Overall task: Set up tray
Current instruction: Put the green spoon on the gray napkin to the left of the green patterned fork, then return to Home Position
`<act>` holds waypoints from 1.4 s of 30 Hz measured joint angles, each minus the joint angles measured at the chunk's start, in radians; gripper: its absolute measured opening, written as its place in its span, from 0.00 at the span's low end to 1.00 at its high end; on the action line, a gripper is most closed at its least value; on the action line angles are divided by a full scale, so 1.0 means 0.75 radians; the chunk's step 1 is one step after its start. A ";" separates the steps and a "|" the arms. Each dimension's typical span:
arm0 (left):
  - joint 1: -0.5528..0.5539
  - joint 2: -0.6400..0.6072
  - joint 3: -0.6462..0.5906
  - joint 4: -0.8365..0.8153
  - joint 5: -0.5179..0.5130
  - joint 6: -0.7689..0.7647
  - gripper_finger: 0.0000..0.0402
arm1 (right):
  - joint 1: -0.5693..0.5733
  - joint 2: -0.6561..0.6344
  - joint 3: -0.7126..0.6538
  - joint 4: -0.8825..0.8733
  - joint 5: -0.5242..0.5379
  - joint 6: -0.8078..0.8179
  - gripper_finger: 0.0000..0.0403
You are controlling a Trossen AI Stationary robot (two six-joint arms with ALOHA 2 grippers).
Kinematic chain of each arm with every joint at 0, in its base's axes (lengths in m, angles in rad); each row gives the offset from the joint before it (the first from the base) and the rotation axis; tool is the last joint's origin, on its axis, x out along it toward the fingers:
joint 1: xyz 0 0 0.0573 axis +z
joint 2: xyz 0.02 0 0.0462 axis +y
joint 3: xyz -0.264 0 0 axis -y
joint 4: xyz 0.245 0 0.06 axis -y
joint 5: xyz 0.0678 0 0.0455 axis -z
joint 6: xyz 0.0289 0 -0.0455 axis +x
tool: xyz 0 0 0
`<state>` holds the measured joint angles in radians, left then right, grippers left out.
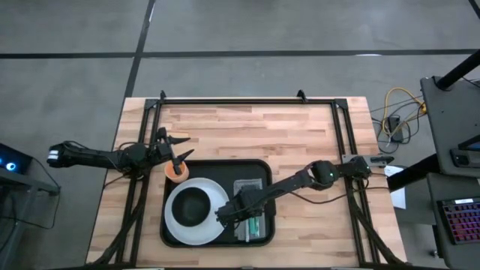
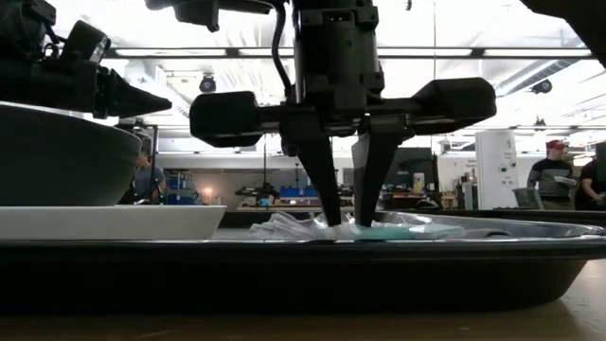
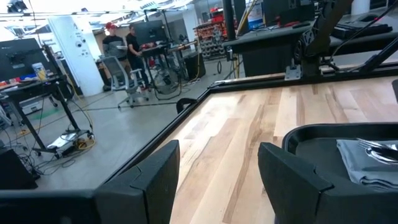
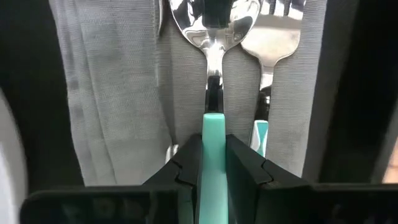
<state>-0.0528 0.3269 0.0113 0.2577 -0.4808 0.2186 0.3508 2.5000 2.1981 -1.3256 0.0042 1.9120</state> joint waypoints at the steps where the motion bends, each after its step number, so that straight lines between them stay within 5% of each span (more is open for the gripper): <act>1: 0.001 0.000 0.000 0.000 0.000 0.000 0.49 | 0.000 0.000 0.000 -0.004 -0.002 0.000 0.10; 16: 0.000 0.003 0.000 0.000 0.000 0.000 0.49 | 0.001 -0.007 0.001 0.039 -0.006 -0.005 0.12; 32: 0.001 0.003 -0.001 0.000 0.000 0.000 0.49 | 0.001 -0.008 0.010 0.049 -0.006 -0.045 0.38; 42: 0.000 0.003 -0.001 0.000 0.000 0.000 0.49 | 0.000 -0.009 0.142 -0.024 -0.004 -0.169 0.45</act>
<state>-0.0527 0.3290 0.0109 0.2577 -0.4808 0.2185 0.3508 2.4935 2.3049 -1.3436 0.0013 1.7849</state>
